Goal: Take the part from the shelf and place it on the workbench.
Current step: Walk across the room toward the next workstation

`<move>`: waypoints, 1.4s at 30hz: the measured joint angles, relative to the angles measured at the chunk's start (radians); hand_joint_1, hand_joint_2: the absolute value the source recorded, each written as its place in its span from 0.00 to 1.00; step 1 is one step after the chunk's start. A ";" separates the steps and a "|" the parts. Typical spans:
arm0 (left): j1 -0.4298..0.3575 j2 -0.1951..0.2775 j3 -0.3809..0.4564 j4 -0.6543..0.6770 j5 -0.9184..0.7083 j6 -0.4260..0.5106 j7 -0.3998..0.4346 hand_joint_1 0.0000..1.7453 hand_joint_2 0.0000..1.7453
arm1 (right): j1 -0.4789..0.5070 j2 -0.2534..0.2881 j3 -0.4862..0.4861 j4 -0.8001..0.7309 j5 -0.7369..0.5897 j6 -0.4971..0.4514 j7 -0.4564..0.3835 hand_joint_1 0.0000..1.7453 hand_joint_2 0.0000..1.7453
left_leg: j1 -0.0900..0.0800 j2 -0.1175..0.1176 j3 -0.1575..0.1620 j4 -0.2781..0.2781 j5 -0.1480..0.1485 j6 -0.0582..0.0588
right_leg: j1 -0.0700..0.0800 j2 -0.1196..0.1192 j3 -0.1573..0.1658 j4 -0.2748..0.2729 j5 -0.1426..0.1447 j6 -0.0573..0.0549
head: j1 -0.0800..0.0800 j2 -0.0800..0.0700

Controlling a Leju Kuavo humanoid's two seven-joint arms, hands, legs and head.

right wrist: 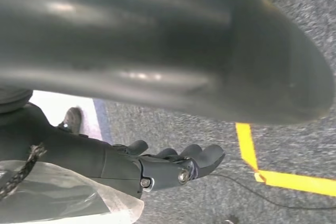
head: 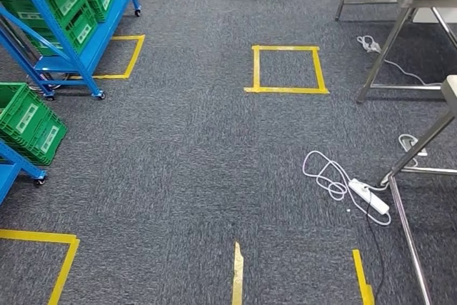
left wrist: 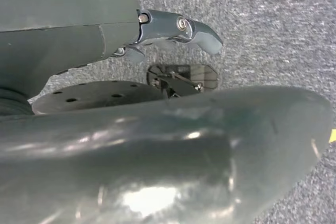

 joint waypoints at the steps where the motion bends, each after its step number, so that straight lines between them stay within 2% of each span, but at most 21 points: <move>1: 0.000 0.000 0.000 0.000 0.000 0.000 0.000 0.00 0.00 | -0.001 0.000 0.000 0.000 0.000 0.000 0.000 0.00 0.00 | 0.002 0.000 -0.037 0.072 -0.029 -0.004 | 0.001 -0.001 0.001 0.000 -0.002 -0.003 | -0.002 0.000; 3: 0.001 0.000 0.000 0.000 0.000 0.000 0.000 0.00 0.00 | -0.001 0.000 0.000 0.000 0.000 0.000 0.000 0.00 0.00 | 0.005 0.000 -0.092 0.167 -0.047 -0.006 | 0.003 -0.002 0.005 0.000 -0.005 -0.006 | -0.002 0.000; 4: 0.002 0.000 0.000 0.000 0.000 0.000 0.001 0.00 0.00 | 0.000 0.000 0.000 0.000 0.001 0.000 0.000 0.00 0.00 | 0.005 0.000 -0.095 0.160 -0.025 -0.005 | 0.003 -0.001 0.008 0.000 -0.007 -0.007 | -0.001 0.000; 6: 0.003 0.000 0.000 0.000 -0.001 0.001 0.001 0.00 0.00 | 0.000 0.000 0.000 0.000 0.001 0.001 -0.001 0.00 0.00 | 0.004 0.000 -0.055 0.047 0.059 0.003 | 0.004 0.001 0.015 0.000 -0.011 -0.005 | -0.002 0.000; 8: 0.001 0.000 0.000 0.000 -0.002 -0.001 0.001 0.00 0.00 | -0.001 0.001 0.000 0.000 0.002 0.003 -0.002 0.00 0.00 | 0.000 0.001 -0.009 -0.070 0.109 0.013 | 0.007 0.001 0.018 0.000 -0.015 0.001 | -0.002 0.000; 13: 0.008 0.000 0.004 0.000 0.008 -0.050 -0.011 0.00 0.00 | 0.001 0.002 0.000 0.000 0.008 0.010 -0.007 0.00 0.00 | -0.002 -0.003 0.021 -0.135 0.092 0.048 | 0.004 -0.004 -0.001 0.049 -0.008 0.033 | 0.002 0.000; 17: 0.006 -0.002 0.011 0.000 0.000 -0.014 -0.003 0.00 0.00 | -0.001 0.002 0.000 0.000 0.011 0.010 -0.009 0.00 0.00 | -0.001 0.001 0.039 -0.136 0.101 0.058 | 0.002 0.000 -0.109 0.241 -0.116 0.045 | 0.008 0.000; 18: 0.006 -0.003 0.013 0.000 -0.002 -0.006 0.000 0.00 0.00 | 0.000 0.002 0.000 0.000 0.011 0.010 -0.009 0.00 0.00 | -0.001 0.001 0.040 -0.135 0.099 0.057 | 0.002 0.000 -0.131 0.272 -0.123 0.047 | 0.009 0.000; 20: 0.007 -0.003 0.017 0.000 -0.003 0.001 0.003 0.00 0.00 | 0.002 0.002 0.000 0.000 0.011 0.010 -0.008 0.00 0.00 | 0.001 0.000 0.047 -0.135 0.092 0.050 | 0.000 0.000 -0.125 0.230 -0.076 0.051 | 0.009 0.000; 22: 0.008 -0.004 0.019 0.000 -0.003 0.002 0.004 0.00 0.00 | 0.003 0.002 0.000 -0.001 0.011 0.010 -0.008 0.00 0.00 | 0.003 0.000 0.059 -0.133 0.081 0.040 | -0.001 0.000 -0.074 0.102 -0.004 0.054 | 0.010 0.000; 23: 0.006 -0.004 0.019 0.000 -0.003 0.002 0.004 0.00 0.00 | 0.002 0.002 0.000 -0.001 0.011 0.010 -0.008 0.00 0.00 | 0.003 0.000 0.061 -0.131 0.075 0.034 | 0.000 -0.001 -0.055 0.052 0.006 0.048 | 0.011 0.000; 26: 0.002 -0.004 0.022 0.000 -0.003 0.002 0.004 0.00 0.00 | 0.002 0.002 0.000 -0.001 0.011 0.010 -0.007 0.00 0.00 | 0.000 0.001 0.062 -0.123 0.062 0.019 | 0.003 -0.002 -0.036 0.016 0.003 0.019 | 0.012 0.000; 28: 0.002 -0.004 0.024 0.000 -0.002 0.002 0.005 0.00 0.00 | 0.005 0.002 0.000 -0.001 0.012 0.010 -0.006 0.00 0.00 | 0.001 0.001 0.060 -0.104 0.052 0.011 | 0.001 -0.002 -0.026 0.014 0.009 0.010 | 0.010 0.000; 30: 0.002 -0.004 0.025 0.000 0.000 0.002 0.008 0.00 0.00 | 0.003 0.002 0.000 -0.001 0.013 0.010 -0.006 0.00 0.00 | 0.004 0.001 0.022 -0.023 0.014 -0.001 | 0.001 -0.003 -0.018 0.010 0.008 0.003 | 0.008 0.000; 33: 0.001 -0.004 0.026 0.000 -0.001 0.004 0.014 0.00 0.00 | 0.001 0.002 0.000 -0.001 0.016 0.010 -0.005 0.00 0.00 | 0.005 0.001 -0.074 0.144 -0.058 -0.008 | 0.004 -0.002 -0.013 0.010 0.001 -0.005 | 0.008 0.000; 34: 0.002 -0.004 0.026 0.000 -0.001 0.005 0.017 0.00 0.00 | 0.001 0.002 0.000 -0.001 0.017 0.010 -0.004 0.00 0.00 | 0.005 0.001 -0.087 0.157 -0.051 -0.005 | 0.006 -0.002 -0.010 0.010 -0.001 -0.007 | 0.008 0.000; 35: 0.002 -0.004 0.026 0.000 -0.002 0.006 0.019 0.00 0.00 | 0.001 0.002 0.000 -0.001 0.017 0.010 -0.004 0.00 0.00 | 0.005 0.001 -0.084 0.132 -0.024 -0.001 | 0.008 -0.001 -0.006 0.010 -0.004 -0.008 | 0.008 0.000; 37: 0.002 -0.004 0.026 0.000 -0.003 0.007 0.021 0.00 0.00 | 0.001 0.002 0.000 -0.001 0.018 0.010 -0.003 0.00 0.00 | 0.000 0.001 -0.042 0.011 0.061 0.013 | 0.010 0.001 0.002 0.009 -0.008 -0.008 | 0.008 0.000; 38: 0.001 -0.004 0.026 0.000 -0.003 0.007 0.022 0.00 0.00 | 0.001 0.003 0.000 -0.001 0.018 0.011 -0.003 0.00 0.00 | -0.004 0.001 -0.023 -0.043 0.081 0.021 | 0.011 0.001 0.005 0.009 -0.009 -0.006 | 0.008 0.000; 39: 0.000 -0.004 0.026 0.000 -0.003 0.008 0.022 0.00 0.00 | 0.000 0.003 0.000 -0.001 0.018 0.011 -0.003 0.00 0.00 | -0.008 0.001 -0.011 -0.080 0.091 0.028 | 0.012 0.000 0.005 0.009 -0.011 -0.004 | 0.008 0.000; 42: 0.001 -0.003 0.026 0.000 -0.003 0.009 0.022 0.00 0.00 | -0.001 0.004 0.000 -0.001 0.018 0.012 -0.004 0.00 0.00 | -0.011 0.000 -0.003 -0.111 0.103 0.038 | 0.012 -0.001 0.004 0.009 -0.015 0.009 | 0.006 0.000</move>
